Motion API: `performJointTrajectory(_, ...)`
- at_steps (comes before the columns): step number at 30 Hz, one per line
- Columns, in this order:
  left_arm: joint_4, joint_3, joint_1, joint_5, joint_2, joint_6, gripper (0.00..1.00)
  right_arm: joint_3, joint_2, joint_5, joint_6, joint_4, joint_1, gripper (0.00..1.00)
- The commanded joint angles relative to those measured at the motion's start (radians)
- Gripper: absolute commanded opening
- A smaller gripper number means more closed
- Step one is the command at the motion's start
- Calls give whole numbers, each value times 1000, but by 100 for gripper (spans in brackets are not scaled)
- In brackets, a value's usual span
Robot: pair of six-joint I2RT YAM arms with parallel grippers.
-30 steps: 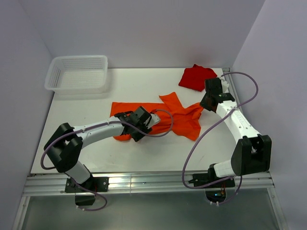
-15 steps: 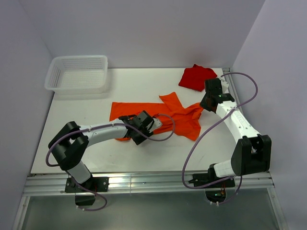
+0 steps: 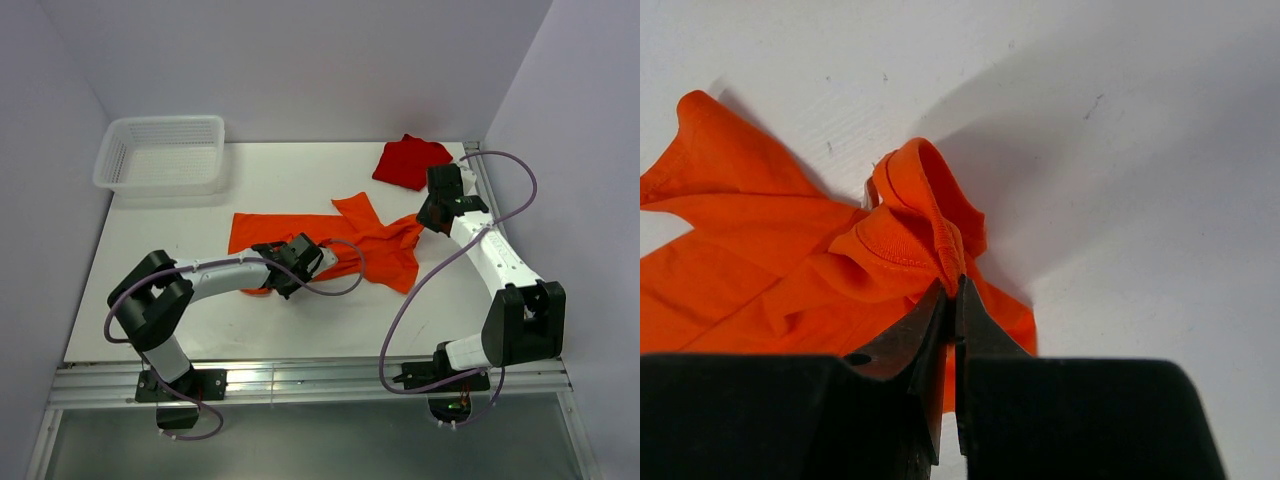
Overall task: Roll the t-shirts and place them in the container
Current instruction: Flatten the tshirt
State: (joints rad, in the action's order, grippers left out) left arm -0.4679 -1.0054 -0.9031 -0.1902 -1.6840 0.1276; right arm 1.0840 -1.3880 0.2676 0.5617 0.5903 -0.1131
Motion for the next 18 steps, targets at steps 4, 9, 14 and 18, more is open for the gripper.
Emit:
performJointTrajectory(4,-21,-27,-5,-26,72,15,0,7,32,5,-17,-17,4,0)
performJointTrajectory(9,-135,-133,44,20,202,56,0,45,60,-10,-22,0,4,0)
performJointTrajectory(14,-305,-306,194,118,289,142,0,105,101,-33,-22,19,4,0)
performJointTrajectory(18,-362,-390,315,120,351,211,0,172,133,-45,-25,48,9,0)
